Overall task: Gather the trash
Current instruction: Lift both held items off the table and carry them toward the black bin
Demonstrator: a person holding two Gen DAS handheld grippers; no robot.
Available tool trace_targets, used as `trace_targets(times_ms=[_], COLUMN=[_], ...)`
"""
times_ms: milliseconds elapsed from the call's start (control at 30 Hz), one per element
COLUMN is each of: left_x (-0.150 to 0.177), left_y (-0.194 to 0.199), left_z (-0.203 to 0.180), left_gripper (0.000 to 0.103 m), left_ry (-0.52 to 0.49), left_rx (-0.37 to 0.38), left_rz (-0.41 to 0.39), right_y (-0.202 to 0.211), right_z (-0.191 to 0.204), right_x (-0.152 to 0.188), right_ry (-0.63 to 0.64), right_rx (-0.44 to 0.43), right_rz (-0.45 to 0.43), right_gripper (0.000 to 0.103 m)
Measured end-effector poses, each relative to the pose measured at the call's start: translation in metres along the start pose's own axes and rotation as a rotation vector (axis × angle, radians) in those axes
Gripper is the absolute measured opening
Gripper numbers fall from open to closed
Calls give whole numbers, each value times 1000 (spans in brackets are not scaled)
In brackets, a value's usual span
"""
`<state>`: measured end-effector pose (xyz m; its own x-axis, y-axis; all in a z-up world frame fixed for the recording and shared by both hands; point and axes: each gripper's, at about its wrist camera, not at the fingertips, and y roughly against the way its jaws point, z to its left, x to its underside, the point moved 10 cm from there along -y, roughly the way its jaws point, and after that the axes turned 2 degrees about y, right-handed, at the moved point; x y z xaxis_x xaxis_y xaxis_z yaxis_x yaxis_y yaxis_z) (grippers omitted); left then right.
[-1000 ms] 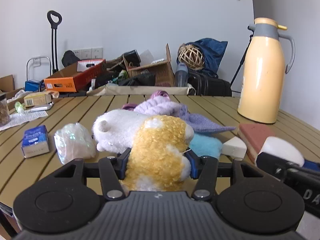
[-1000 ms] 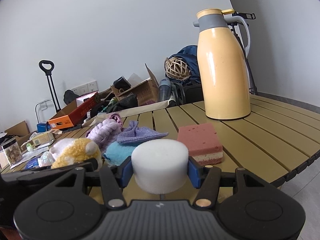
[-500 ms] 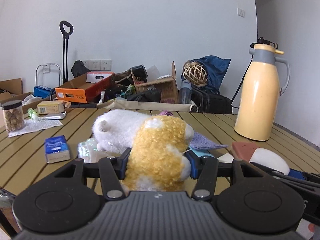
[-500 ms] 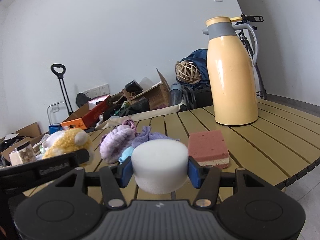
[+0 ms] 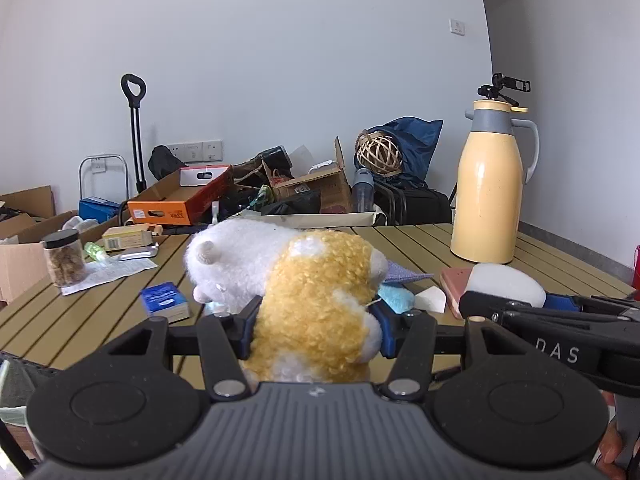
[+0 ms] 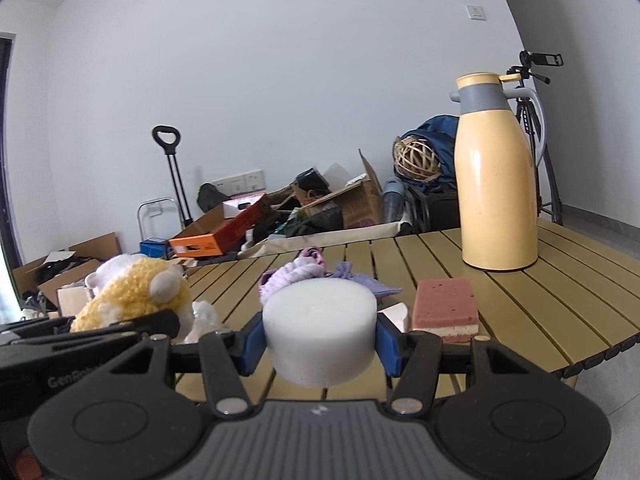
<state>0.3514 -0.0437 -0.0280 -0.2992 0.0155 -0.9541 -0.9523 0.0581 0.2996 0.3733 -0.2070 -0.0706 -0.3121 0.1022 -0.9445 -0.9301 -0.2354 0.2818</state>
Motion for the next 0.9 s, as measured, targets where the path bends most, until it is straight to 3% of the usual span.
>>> trace_targets(times_ms=[600,900], left_x=[48,91], left_y=[69,84], left_z=[19,25], left_gripper=[55,54], left_ry=[-19,-24], left_rx=[-1,-9], left_rz=[109,201], right_y=[65,82], right_z=[38,48], right_x=[61,99], right_ry=[100,118], right_rx=[-67,-68], right_rz=[201,290], right_gripper=[54,54])
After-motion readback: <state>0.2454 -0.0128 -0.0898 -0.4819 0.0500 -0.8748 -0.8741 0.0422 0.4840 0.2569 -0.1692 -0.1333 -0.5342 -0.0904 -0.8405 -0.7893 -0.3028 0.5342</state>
